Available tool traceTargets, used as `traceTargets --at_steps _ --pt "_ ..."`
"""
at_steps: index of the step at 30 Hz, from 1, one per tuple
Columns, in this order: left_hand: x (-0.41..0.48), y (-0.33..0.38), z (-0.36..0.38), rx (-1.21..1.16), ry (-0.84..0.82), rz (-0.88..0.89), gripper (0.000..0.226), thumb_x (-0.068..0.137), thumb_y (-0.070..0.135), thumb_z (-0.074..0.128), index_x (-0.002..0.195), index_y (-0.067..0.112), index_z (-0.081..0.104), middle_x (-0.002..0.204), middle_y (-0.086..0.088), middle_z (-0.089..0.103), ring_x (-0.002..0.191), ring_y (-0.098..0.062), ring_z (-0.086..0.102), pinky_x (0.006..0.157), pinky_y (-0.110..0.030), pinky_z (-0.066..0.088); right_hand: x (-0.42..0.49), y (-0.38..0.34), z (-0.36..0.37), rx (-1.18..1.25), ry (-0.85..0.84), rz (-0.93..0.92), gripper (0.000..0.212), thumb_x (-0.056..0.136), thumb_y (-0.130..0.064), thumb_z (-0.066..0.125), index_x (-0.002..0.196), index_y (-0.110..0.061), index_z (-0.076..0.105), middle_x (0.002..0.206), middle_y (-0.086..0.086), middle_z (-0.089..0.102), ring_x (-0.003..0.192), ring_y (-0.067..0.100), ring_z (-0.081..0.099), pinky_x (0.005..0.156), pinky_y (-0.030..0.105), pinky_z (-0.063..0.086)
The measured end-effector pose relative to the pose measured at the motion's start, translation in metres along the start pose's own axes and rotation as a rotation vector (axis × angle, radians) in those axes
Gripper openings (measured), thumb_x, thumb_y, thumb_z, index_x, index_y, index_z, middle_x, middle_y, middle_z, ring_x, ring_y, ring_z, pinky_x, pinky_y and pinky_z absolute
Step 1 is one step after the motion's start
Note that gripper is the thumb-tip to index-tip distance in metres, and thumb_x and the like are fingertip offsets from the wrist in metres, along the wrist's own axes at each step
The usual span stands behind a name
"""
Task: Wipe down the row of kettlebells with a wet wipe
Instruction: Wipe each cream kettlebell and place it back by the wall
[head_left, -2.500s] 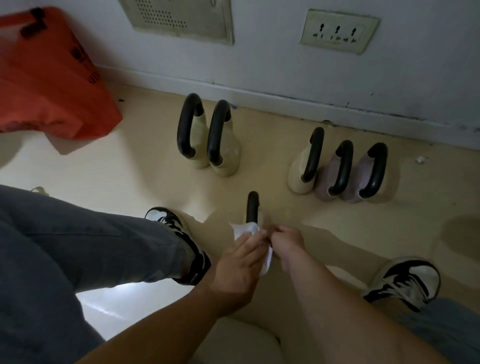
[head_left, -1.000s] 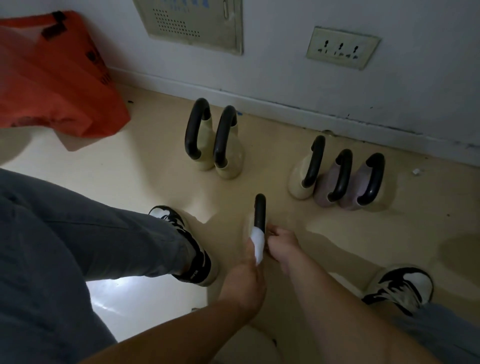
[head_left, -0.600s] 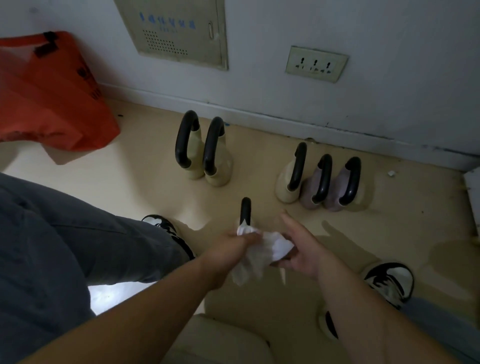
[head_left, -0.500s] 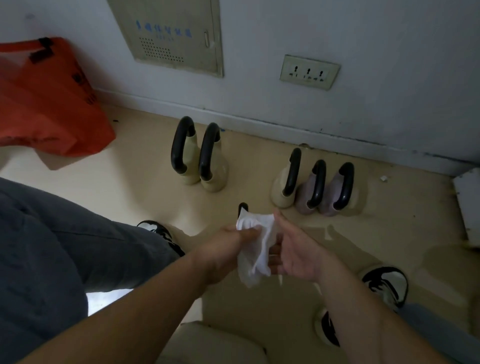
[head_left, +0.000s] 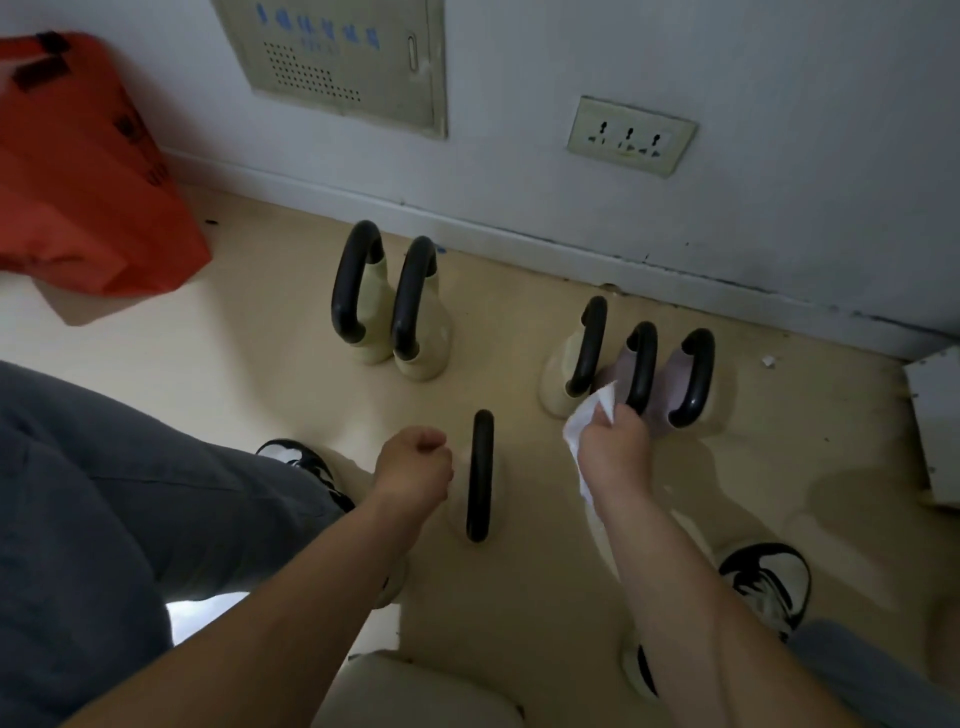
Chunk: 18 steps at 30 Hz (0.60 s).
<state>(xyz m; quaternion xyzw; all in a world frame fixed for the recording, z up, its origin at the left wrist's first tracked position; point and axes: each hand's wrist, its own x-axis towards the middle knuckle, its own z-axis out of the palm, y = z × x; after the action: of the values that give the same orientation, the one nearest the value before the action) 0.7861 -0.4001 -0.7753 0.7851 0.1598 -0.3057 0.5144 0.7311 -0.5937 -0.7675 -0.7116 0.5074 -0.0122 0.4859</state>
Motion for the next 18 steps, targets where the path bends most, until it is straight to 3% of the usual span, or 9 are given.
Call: traceTargets --at_steps 3,6,8,11,14,16,18 --pt "0.006 -0.007 0.008 0.142 -0.121 0.029 0.030 0.096 0.016 0.051 0.124 0.017 0.063 0.119 -0.003 0.065 0.107 -0.022 0.062 0.094 -0.035 0.053 -0.014 -0.013 0.036 0.133 -0.192 0.098 0.035 0.108 -0.030 0.043 0.140 -0.023 0.057 0.134 0.002 0.061 0.122 0.030 0.058 0.106 0.044 0.047" --pt "0.014 -0.022 0.015 0.271 -0.244 0.050 0.031 0.097 0.012 0.046 0.120 0.008 0.065 0.110 -0.005 0.066 0.107 -0.029 0.063 0.080 -0.028 0.047 -0.031 -0.023 0.077 0.278 -0.309 0.260 0.047 0.109 -0.047 0.036 0.148 -0.025 0.050 0.127 0.001 0.062 0.111 0.028 0.061 0.092 0.038 0.048" --pt "0.021 -0.032 0.013 0.279 -0.270 0.016 0.037 0.098 0.013 0.043 0.130 0.009 0.062 0.122 -0.004 0.065 0.116 -0.024 0.060 0.094 -0.030 0.047 -0.037 -0.031 0.095 0.280 -0.308 0.294 0.053 0.109 -0.053 0.030 0.150 -0.025 0.049 0.130 0.001 0.061 0.120 0.030 0.059 0.094 0.037 0.045" --pt "0.023 -0.041 0.010 0.233 -0.356 -0.037 0.034 0.100 0.011 0.041 0.119 0.011 0.069 0.116 0.000 0.068 0.109 -0.015 0.060 0.088 -0.025 0.044 -0.029 -0.038 0.113 0.118 -0.253 0.245 0.050 0.111 -0.044 0.027 0.149 -0.021 0.050 0.134 0.004 0.062 0.123 0.030 0.059 0.095 0.035 0.045" --pt "0.028 -0.048 0.009 0.183 -0.362 -0.100 0.042 0.100 0.010 0.044 0.137 0.021 0.060 0.139 0.004 0.058 0.130 -0.014 0.050 0.107 -0.029 0.039 -0.009 -0.040 0.122 -0.011 -0.263 0.176 0.046 0.110 -0.034 0.031 0.144 -0.012 0.054 0.133 0.010 0.064 0.119 0.031 0.061 0.091 0.032 0.045" --pt "0.032 -0.051 0.007 0.189 -0.362 -0.123 0.046 0.098 0.009 0.046 0.141 0.024 0.055 0.145 0.004 0.053 0.135 -0.016 0.046 0.115 -0.034 0.035 0.006 -0.038 0.124 -0.002 -0.301 0.175 0.046 0.109 -0.034 0.035 0.137 -0.005 0.059 0.122 0.013 0.065 0.110 0.031 0.061 0.092 0.033 0.047" --pt "0.036 -0.052 0.006 0.193 -0.371 -0.125 0.047 0.096 0.010 0.048 0.141 0.025 0.056 0.144 0.002 0.053 0.133 -0.017 0.048 0.115 -0.038 0.037 0.011 -0.035 0.120 0.024 -0.342 0.190 0.043 0.108 -0.037 0.037 0.124 -0.006 0.062 0.106 0.009 0.062 0.092 0.025 0.058 0.082 0.031 0.045"
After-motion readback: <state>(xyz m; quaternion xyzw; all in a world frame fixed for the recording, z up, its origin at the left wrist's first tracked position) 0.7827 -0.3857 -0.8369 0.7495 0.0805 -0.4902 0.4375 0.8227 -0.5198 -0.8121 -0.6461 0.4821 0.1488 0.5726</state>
